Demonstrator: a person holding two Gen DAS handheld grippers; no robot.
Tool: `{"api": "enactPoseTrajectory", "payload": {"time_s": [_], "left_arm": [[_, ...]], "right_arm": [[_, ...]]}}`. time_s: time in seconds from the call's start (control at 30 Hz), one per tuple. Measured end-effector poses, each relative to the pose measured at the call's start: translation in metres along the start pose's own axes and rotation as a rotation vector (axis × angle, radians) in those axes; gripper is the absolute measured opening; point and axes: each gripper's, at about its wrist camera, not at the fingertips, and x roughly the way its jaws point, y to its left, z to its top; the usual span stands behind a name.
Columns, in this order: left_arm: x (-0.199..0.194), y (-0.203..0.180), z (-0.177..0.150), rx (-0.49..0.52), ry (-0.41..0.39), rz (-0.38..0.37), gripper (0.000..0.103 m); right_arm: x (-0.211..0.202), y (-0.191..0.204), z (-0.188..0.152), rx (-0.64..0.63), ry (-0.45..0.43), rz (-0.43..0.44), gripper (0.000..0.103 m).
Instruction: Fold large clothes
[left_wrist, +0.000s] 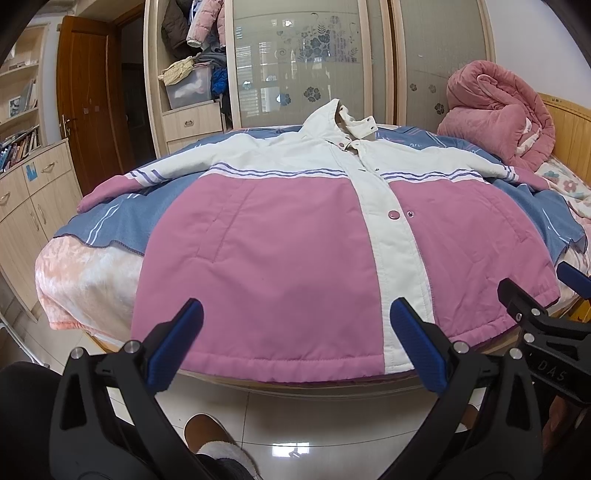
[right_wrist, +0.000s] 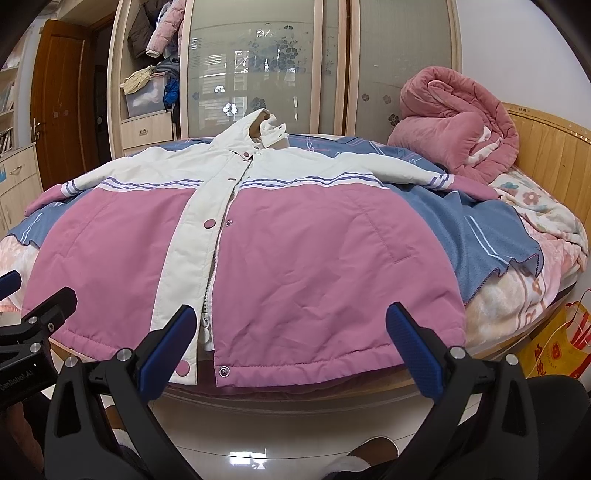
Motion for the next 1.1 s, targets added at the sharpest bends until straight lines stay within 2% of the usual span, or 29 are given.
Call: {"api": "enactPoseTrajectory", "payload": {"time_s": [0.97,1.03,1.1], "left_arm": [[0.0008,0.0006,0.0015,0.008,0.001,0.003,0.101],[0.0014,0.0042,0.0033,0.0,-0.005,-0.002,0.101],[0.003,0.0085,0.0053,0.007,-0.002,-0.045,0.101]], "right_arm": [[-0.001,0.0015,0.0026,0.008,0.0,0.009,0.102],[-0.0015,0.0017,0.0037,0.01,-0.001,0.012,0.102],[-0.0029,0.0012,0.0053,0.015,-0.002,0.02,0.102]]}}
